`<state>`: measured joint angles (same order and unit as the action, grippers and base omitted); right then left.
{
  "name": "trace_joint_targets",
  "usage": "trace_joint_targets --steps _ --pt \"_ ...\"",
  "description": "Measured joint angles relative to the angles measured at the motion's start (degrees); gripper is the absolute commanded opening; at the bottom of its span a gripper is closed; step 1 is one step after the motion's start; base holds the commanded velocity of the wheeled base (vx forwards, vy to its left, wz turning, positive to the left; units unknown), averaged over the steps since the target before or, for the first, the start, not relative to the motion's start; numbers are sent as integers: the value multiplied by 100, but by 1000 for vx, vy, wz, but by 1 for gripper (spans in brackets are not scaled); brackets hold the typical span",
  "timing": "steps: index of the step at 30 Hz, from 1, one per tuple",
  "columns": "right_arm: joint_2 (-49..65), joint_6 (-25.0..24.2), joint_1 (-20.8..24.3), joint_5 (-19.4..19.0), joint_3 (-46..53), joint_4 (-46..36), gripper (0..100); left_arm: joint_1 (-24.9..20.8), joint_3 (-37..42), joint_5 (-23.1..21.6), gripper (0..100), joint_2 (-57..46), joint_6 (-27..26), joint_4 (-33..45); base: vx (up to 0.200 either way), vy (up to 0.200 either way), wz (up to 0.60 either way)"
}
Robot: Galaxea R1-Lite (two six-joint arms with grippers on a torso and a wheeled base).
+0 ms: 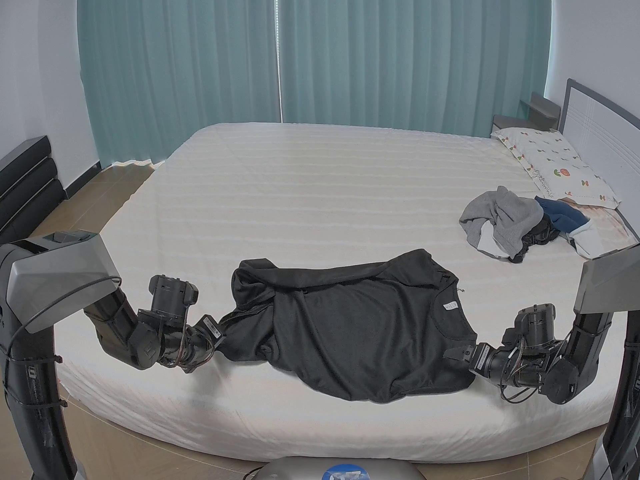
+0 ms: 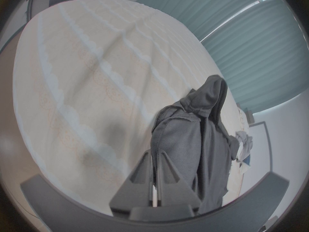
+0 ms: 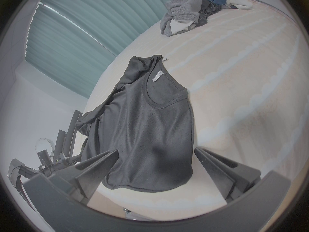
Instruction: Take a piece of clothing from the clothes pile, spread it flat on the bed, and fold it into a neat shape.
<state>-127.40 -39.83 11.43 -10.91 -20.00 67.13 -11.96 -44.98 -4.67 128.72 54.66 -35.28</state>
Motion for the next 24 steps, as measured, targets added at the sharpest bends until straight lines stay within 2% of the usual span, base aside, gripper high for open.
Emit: trace_joint_targets --steps 8,9,12,19,24 --pt "-228 -7 -94 106 -323 -7 100 146 568 -156 0 -143 282 -1313 0 0 0" --pt "-250 -11 -113 112 -380 0 0 155 610 -160 0 -149 304 -1347 0 0 0" --pt "-294 -119 -184 132 -596 28 0 179 692 -171 0 -162 355 -1379 0 0 0" --pt "-377 -979 -297 166 -1034 736 0 226 723 -162 0 -173 725 -1565 0 0 0" --pt "-580 -1146 -400 238 -1296 1312 0 295 728 -112 0 -173 1009 -2018 0 0 0"
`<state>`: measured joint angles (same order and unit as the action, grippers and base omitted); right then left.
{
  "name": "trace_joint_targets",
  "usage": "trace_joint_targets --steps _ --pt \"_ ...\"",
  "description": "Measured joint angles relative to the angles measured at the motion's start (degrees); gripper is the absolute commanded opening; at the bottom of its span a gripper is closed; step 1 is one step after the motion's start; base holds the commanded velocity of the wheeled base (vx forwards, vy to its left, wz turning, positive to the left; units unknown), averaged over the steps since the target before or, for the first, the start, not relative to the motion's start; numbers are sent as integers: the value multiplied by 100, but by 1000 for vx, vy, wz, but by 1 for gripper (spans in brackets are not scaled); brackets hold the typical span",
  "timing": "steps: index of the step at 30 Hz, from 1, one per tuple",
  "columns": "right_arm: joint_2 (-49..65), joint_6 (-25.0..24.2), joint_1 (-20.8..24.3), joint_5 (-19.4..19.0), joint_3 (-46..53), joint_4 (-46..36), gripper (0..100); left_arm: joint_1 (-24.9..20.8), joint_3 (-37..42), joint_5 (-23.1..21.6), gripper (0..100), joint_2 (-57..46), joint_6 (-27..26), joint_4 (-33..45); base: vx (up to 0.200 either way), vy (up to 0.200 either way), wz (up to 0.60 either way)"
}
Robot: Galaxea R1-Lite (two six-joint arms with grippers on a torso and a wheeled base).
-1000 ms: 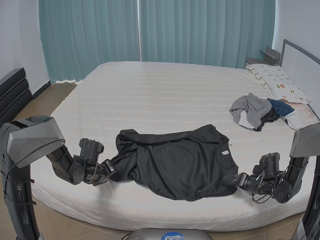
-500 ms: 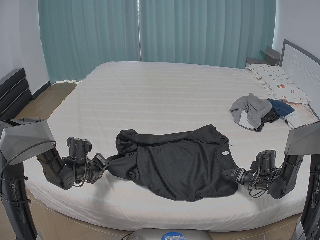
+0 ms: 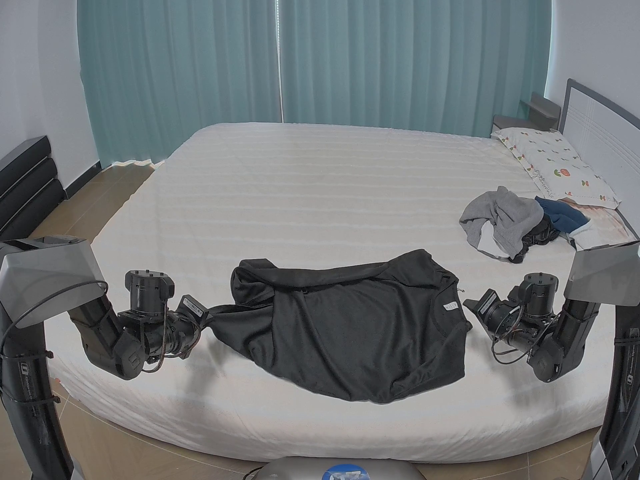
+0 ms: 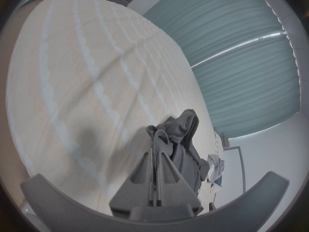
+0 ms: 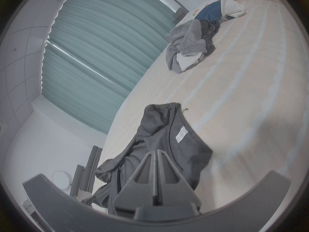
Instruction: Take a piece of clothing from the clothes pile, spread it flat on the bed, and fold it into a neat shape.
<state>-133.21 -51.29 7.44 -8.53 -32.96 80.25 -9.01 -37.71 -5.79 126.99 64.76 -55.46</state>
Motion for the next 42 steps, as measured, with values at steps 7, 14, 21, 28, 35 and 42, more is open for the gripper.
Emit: trace_joint_targets --steps 7,14,21,28,35,42 --pt "-345 29 -35 207 -188 621 0 37 6 229 0 74 13 -276 0 0 0" --pt "-356 777 22 202 -383 -83 0 41 22 260 0 151 -5 -388 0 0 0" --pt "-69 1434 -118 -328 -276 -789 100 33 33 262 0 184 -17 -394 0 0 0" --pt "201 1491 -391 -677 110 -1273 100 13 108 257 0 204 -178 -405 0 0 0" --pt "433 1660 -505 -756 122 -1996 100 0 133 257 0 226 -224 -402 0 0 0" --pt "324 1666 -269 -963 96 -2004 0 0 133 256 0 239 -235 -402 0 0 0"
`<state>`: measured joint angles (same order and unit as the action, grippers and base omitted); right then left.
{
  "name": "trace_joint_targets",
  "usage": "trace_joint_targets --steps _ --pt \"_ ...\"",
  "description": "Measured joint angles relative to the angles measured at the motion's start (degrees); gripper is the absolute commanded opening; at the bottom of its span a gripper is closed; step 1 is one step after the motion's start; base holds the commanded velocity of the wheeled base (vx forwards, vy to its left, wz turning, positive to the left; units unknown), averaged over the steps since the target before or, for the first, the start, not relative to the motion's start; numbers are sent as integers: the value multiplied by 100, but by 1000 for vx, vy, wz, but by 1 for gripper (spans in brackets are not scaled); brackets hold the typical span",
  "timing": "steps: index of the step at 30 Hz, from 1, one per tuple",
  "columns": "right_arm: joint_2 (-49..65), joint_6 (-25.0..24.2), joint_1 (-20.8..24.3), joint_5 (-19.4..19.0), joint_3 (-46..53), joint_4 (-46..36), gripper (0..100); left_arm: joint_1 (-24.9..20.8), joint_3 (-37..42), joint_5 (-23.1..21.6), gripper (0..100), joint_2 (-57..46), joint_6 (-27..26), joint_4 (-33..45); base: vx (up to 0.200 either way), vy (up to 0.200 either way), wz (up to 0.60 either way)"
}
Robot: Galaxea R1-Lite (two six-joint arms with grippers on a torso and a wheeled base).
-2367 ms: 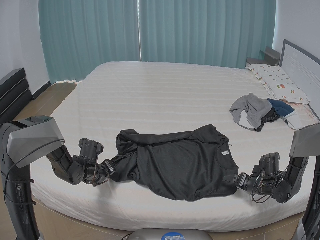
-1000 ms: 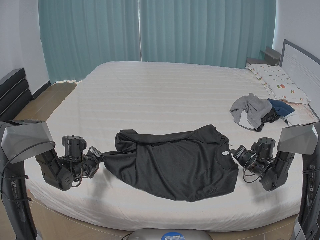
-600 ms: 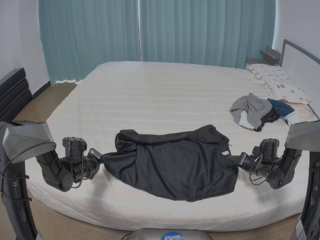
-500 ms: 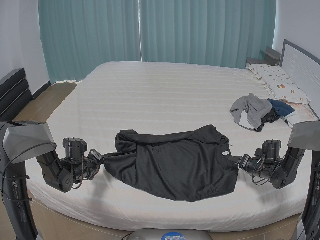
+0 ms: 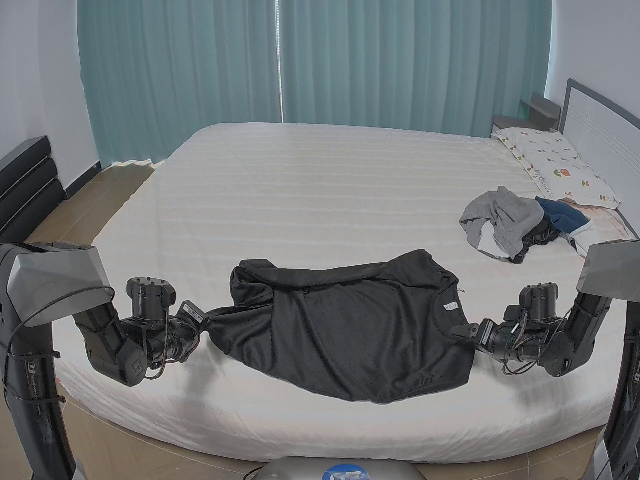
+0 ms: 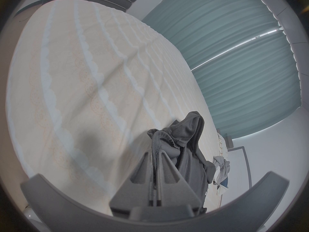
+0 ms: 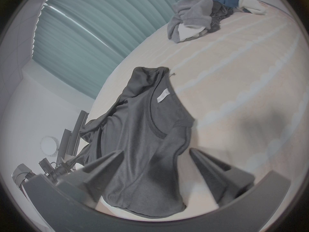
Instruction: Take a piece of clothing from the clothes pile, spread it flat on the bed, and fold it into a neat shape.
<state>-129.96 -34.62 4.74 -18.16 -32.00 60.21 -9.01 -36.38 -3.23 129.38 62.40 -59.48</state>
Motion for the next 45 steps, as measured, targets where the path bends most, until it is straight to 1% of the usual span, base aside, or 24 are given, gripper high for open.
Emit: trace_joint_targets --steps 4,7,12,14,17,23,24,26,31,33,35,37,41,43,45 --pt "-113 -46 126 0 -206 110 0 0 0 0 0 4 0 0 0 0 0" --pt "-166 -296 158 35 -473 386 0 0 -11 1 0 9 2 0 0 0 0" --pt "-297 -1349 126 177 -816 1218 0 0 -35 30 0 20 6 0 0 0 0" --pt "-430 -1565 79 224 -951 1514 0 0 -50 78 0 28 6 -5 0 0 0" --pt "-662 -1631 27 276 -1148 1675 0 -2 -72 160 0 48 9 -24 0 0 0" --pt "-1042 -1664 -11 363 -1548 1782 0 -6 -39 204 0 107 9 -330 0 0 0" --pt "-1084 -1666 -12 388 -1585 1810 100 -6 -35 206 0 116 9 -350 0 0 0" --pt "-1191 -1664 -17 438 -1670 1919 100 -6 -26 206 0 133 6 -363 0 0 0" --pt "-1486 -1612 5 497 -1777 2488 100 -6 -15 208 0 157 6 -367 0 0 0" --pt "-1548 -1558 29 500 -1731 2547 100 -6 -9 208 0 161 6 -367 0 0 0" --pt "-1532 -1492 29 424 -1593 2578 100 -9 -6 208 0 163 9 -369 0 0 0" --pt "-1434 -1453 -17 194 -1373 2593 100 -11 -4 208 0 166 6 -367 0 0 0" --pt "-1100 -1380 -218 -560 -820 2595 100 -11 -4 208 0 166 9 -367 0 0 0" --pt "-936 -1297 -312 -742 -562 2584 100 -11 0 211 0 166 6 -369 0 0 0" --pt "-811 -1133 -386 -822 -372 2573 100 -11 2 208 0 166 6 -367 0 0 0"
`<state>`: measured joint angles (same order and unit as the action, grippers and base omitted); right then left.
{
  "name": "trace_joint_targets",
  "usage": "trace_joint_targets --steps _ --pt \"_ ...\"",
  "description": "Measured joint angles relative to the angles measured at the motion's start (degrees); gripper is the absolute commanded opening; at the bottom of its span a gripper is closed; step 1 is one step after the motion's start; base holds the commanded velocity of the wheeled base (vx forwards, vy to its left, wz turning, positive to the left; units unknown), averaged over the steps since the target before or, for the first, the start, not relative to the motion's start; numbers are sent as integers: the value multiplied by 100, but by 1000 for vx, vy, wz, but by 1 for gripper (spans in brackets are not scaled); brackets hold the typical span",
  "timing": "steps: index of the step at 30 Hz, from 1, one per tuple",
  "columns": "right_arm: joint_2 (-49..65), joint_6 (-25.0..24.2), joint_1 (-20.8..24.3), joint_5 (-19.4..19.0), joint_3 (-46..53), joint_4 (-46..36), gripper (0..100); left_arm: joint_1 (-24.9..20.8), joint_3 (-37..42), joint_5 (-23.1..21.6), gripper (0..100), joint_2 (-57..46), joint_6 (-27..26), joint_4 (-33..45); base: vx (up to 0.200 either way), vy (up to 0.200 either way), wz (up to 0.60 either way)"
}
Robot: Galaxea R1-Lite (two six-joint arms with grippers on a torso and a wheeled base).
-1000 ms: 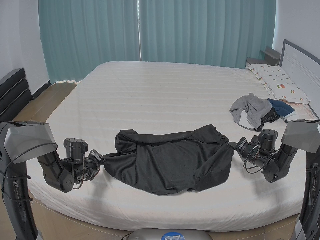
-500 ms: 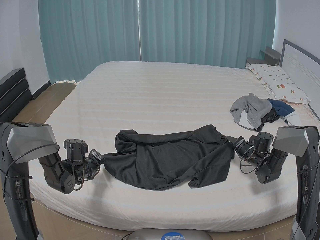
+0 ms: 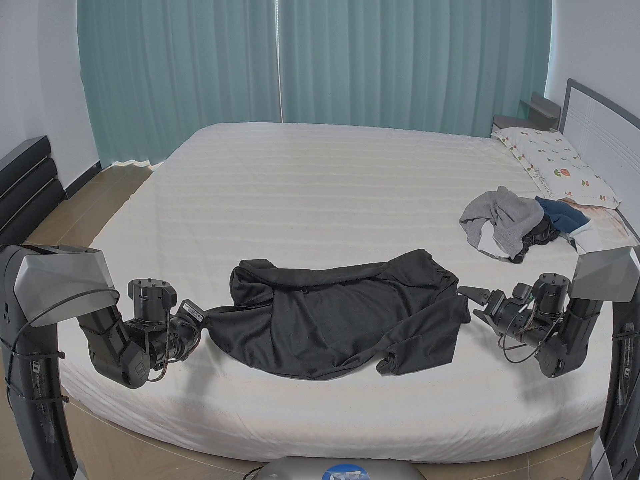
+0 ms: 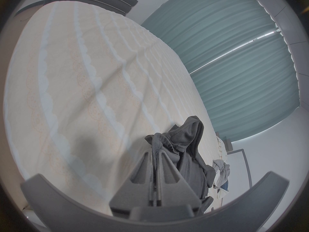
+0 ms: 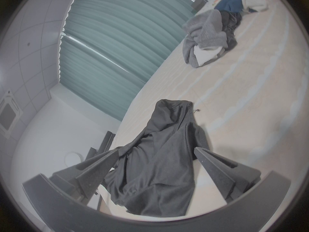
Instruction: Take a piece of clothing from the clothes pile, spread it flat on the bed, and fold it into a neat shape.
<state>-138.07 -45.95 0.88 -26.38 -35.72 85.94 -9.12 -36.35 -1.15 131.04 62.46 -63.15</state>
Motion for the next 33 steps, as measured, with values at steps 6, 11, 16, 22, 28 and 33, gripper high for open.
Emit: trace_joint_targets --steps 6,11,16,22,28,33 --pt "190 580 33 -106 553 -17 100 -6 9 0 0 0 0 -5 0 0 0" --pt "183 724 300 -117 872 -27 100 -11 35 -5 0 0 -12 -10 0 0 0" --pt "45 930 534 -77 1031 -28 100 -11 48 -7 0 0 -17 -10 0 0 0" --pt "-134 1034 678 110 1012 -195 100 -11 48 -7 0 0 -17 -10 0 0 0" --pt "-215 1036 846 536 764 -521 100 -11 50 -7 0 0 -17 -10 0 0 0" --pt "-252 1036 929 564 706 -532 0 -11 50 -7 0 0 -17 -10 0 0 0"
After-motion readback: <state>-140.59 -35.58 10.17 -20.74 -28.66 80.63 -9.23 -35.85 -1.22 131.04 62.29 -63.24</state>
